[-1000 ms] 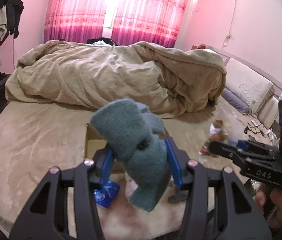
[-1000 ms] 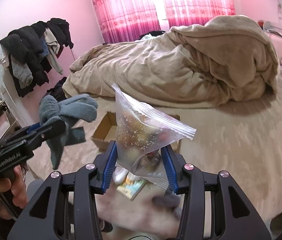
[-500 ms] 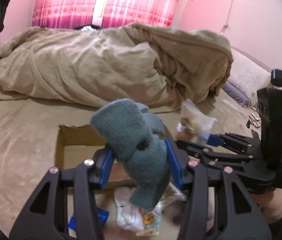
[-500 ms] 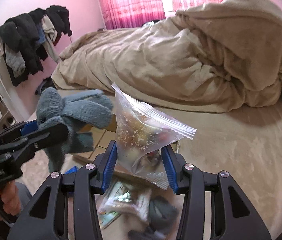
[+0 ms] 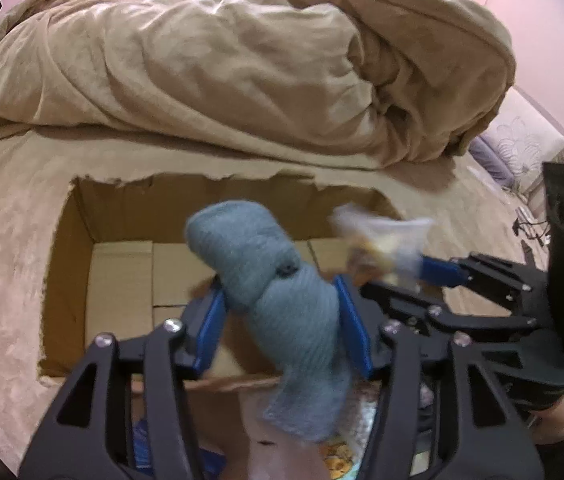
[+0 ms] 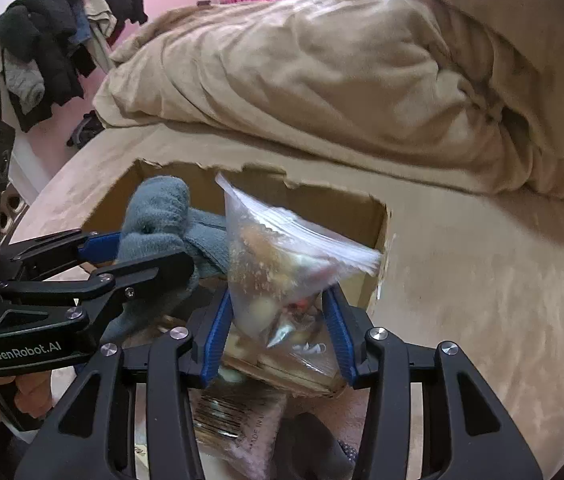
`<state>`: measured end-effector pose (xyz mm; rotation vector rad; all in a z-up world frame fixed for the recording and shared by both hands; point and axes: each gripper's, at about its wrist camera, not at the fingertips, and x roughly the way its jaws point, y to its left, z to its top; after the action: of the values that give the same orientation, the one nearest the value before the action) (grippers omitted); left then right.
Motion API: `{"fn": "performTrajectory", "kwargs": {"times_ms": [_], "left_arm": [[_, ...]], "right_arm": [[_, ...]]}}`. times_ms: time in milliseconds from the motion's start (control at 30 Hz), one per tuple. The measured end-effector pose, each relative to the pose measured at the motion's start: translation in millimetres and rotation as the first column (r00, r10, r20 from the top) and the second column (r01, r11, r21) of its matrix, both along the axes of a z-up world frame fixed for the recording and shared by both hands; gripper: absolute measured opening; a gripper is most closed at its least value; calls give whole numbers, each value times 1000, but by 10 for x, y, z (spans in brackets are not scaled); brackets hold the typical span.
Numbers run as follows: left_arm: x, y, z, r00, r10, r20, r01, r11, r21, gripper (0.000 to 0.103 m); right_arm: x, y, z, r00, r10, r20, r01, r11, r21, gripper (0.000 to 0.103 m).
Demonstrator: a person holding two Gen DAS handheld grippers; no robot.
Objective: Organize objects
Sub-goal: 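Carry the zip bag and grey sock into the cardboard box and release both, then withdraw both tools from the box toward the remaining items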
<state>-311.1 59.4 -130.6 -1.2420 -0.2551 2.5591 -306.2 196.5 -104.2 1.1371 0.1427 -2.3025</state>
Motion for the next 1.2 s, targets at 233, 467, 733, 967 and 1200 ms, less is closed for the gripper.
{"fn": "performTrajectory", "kwargs": {"times_ms": [233, 467, 733, 967, 1200], "left_arm": [[112, -107, 111, 998, 54, -14, -54, 998, -7, 69], [409, -218, 430, 996, 60, -61, -61, 998, -10, 80], [681, -288, 749, 988, 57, -141, -64, 997, -46, 99], [1158, -490, 1104, 977, 103, -187, -110, 994, -27, 99], [1860, -615, 1428, 965, 122, -231, -132, 991, -30, 100]], "right_arm": [[56, 18, 48, 999, -20, -42, 21, 1000, 21, 61], [277, 135, 285, 997, -51, -54, 52, 999, 10, 61], [786, 352, 762, 992, -90, -87, 88, 996, -29, 61], [1184, 501, 1005, 989, -117, -92, 114, 993, -37, 61], [1642, 544, 1245, 988, -108, -115, 104, 994, -42, 62]]}}
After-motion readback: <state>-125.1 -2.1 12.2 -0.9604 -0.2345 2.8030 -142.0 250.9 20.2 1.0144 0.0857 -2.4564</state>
